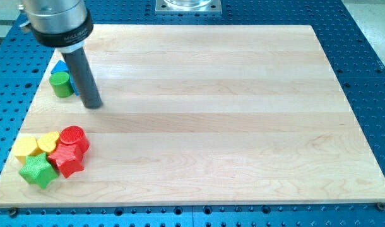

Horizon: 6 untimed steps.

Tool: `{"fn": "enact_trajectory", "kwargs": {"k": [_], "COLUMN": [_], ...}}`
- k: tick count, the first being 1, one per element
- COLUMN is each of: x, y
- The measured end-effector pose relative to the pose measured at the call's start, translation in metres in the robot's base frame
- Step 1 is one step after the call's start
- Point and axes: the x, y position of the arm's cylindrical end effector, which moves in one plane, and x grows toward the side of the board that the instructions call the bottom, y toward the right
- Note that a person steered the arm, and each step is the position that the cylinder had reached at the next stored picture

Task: Slightly move the green circle up

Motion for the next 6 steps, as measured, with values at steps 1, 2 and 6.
{"fn": "enact_trajectory", "kwargs": {"k": [1, 2, 6], "x": [0.021, 0.021, -0.011], "y": [-0.02, -0.035, -0.088]}}
